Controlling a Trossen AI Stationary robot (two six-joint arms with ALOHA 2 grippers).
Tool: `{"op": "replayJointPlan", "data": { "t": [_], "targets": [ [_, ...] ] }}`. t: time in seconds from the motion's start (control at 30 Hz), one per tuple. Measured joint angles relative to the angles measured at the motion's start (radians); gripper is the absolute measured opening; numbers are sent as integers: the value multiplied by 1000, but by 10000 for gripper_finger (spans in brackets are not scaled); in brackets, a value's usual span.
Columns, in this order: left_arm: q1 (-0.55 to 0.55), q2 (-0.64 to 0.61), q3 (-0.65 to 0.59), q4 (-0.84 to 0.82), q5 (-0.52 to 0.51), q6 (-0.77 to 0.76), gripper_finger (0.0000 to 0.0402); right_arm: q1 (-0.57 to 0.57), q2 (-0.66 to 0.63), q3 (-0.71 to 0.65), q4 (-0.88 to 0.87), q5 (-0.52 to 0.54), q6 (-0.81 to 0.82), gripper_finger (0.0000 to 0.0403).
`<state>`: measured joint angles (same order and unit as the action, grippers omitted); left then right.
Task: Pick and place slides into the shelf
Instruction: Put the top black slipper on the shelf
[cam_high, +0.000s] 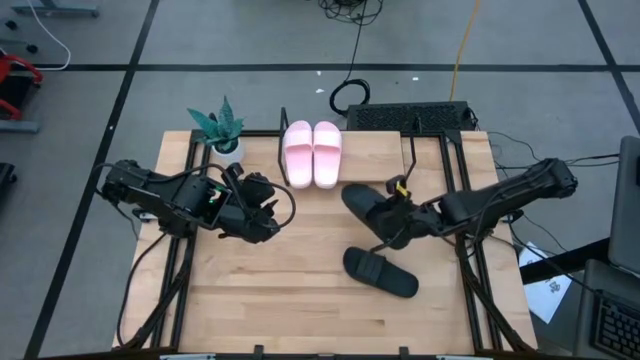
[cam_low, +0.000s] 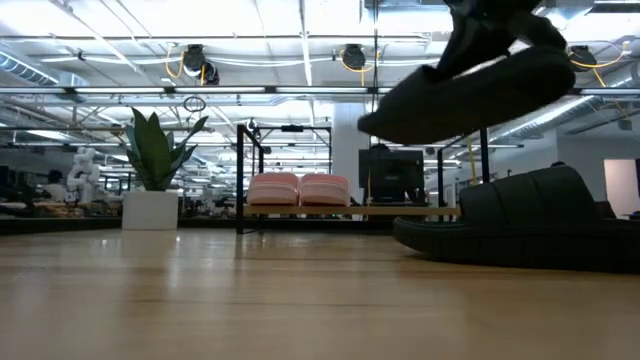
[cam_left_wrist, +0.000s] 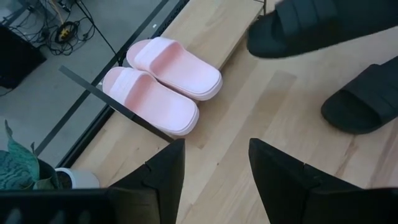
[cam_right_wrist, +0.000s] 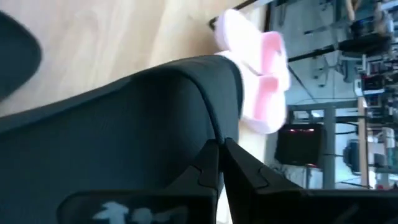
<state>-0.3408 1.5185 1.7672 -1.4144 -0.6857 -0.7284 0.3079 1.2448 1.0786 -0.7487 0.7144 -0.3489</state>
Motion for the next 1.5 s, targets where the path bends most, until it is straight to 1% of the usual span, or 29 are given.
{"op": "replayJointPlan", "data": {
  "t": [0.07, 0.17, 0.23, 0.43, 0.6, 0.67, 0.73, 0.87, 1.07, 1.2, 1.3, 1.5],
  "targets": [
    [0, 0, 0, 2, 0, 0, 182, -11, 0, 32, -26, 25, -23, 0],
    [0, 0, 0, 2, -5, 0, 182, -45, 0, 58, -33, 94, -87, 0],
    [0, 0, 0, 2, -7, 6, 182, -83, 0, 63, -34, 108, -119, 0],
    [0, 0, 0, 1, -26, 86, 182, -248, 1, 64, -22, 100, -167, 0],
    [1, 0, 0, -1, -59, 135, 182, -394, 2, 64, 71, 96, -234, 0],
    [6, 0, 0, -5, -64, 156, 182, -446, 16, 65, 126, 96, -273, 0],
    [13, 0, 0, -5, -66, 182, 182, -495, 35, 65, 144, 91, -304, 0],
    [38, 0, 0, -6, -66, 236, 182, -578, 94, 65, 144, 34, -296, 0],
    [85, 0, 0, -6, -66, 260, 182, -645, 190, 65, 189, 12, -303, 0],
    [109, 0, 0, -6, -54, 263, 182, -678, 230, 65, 200, -14, -302, 0],
    [117, 0, 0, -7, -48, 263, 182, -700, 243, 64, 198, -13, -294, 0],
    [118, 0, 0, -7, -47, 262, 182, -732, 230, 34, 189, -11, -291, 0]
  ]
}}
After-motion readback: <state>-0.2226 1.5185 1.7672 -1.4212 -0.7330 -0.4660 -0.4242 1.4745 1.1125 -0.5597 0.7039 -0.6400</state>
